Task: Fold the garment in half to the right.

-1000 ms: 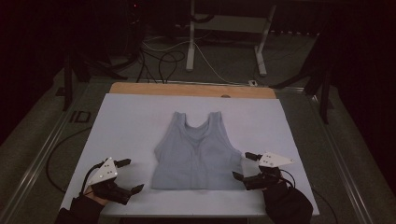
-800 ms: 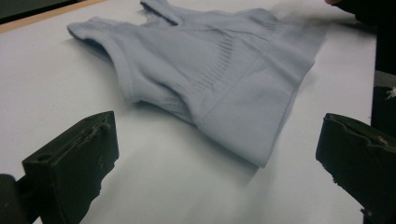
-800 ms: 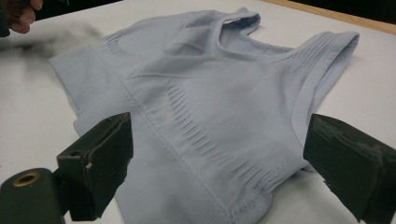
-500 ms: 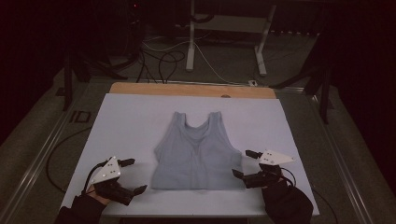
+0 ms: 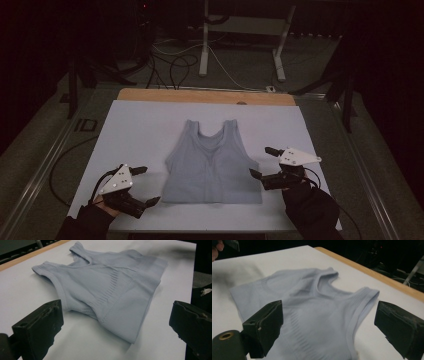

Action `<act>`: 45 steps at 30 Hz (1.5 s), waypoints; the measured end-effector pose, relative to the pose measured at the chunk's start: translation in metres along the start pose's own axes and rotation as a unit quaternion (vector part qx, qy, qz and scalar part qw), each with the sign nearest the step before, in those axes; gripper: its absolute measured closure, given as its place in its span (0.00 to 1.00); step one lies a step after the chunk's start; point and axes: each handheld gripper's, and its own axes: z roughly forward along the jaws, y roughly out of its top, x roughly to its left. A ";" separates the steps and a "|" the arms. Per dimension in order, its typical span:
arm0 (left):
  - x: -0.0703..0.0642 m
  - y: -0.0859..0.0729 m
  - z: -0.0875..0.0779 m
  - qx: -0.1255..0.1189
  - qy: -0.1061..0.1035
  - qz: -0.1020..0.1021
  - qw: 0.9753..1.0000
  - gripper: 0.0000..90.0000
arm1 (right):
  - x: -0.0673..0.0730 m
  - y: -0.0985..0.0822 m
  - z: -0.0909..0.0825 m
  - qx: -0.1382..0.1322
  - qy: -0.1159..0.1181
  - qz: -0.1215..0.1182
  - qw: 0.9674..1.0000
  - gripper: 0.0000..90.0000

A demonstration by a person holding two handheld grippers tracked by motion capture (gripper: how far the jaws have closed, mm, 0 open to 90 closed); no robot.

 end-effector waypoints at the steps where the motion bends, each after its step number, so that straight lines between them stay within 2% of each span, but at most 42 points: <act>1: 0.000 0.002 0.000 0.001 0.001 0.001 1.000 0.01 | 0.000 0.003 0.001 -0.002 -0.002 -0.004 1.000 0.09; 3: 0.000 0.005 -0.001 0.001 0.003 0.000 1.000 0.01 | 0.000 0.009 0.005 -0.001 -0.008 -0.011 1.000 0.09; 7: -0.001 0.011 -0.002 0.003 0.013 0.010 1.000 0.01 | 0.000 0.021 0.015 0.003 -0.006 -0.026 1.000 0.09; 12: 0.000 0.017 -0.002 0.005 0.018 0.011 1.000 0.01 | -0.002 0.035 0.028 0.002 -0.001 -0.030 1.000 0.09; 16: -0.002 0.021 0.000 0.012 0.022 0.013 1.000 0.01 | -0.002 0.045 0.037 -0.008 -0.007 -0.036 0.999 0.09; 25: -0.005 0.032 0.004 0.020 0.038 0.015 0.999 0.01 | -0.002 0.060 0.067 0.002 0.008 -0.049 0.999 0.09; 29: -0.007 0.035 0.006 0.027 0.042 0.017 0.999 0.01 | -0.002 0.066 0.084 0.010 0.012 -0.049 0.999 0.09; 34: -0.008 0.036 0.009 0.033 0.048 0.016 0.998 0.01 | -0.001 0.067 0.092 0.010 0.017 -0.042 0.999 0.09; 35: -0.008 0.037 0.011 0.038 0.056 0.013 0.998 0.01 | 0.001 0.069 0.101 0.010 0.019 -0.045 0.999 0.09; 39: -0.009 0.039 0.014 0.038 0.068 0.003 0.997 0.01 | 0.002 0.071 0.109 0.012 0.018 -0.043 0.999 0.09; 45: -0.012 0.038 0.017 0.043 0.078 -0.003 0.996 0.01 | 0.003 0.076 0.125 0.015 0.018 -0.042 0.999 0.09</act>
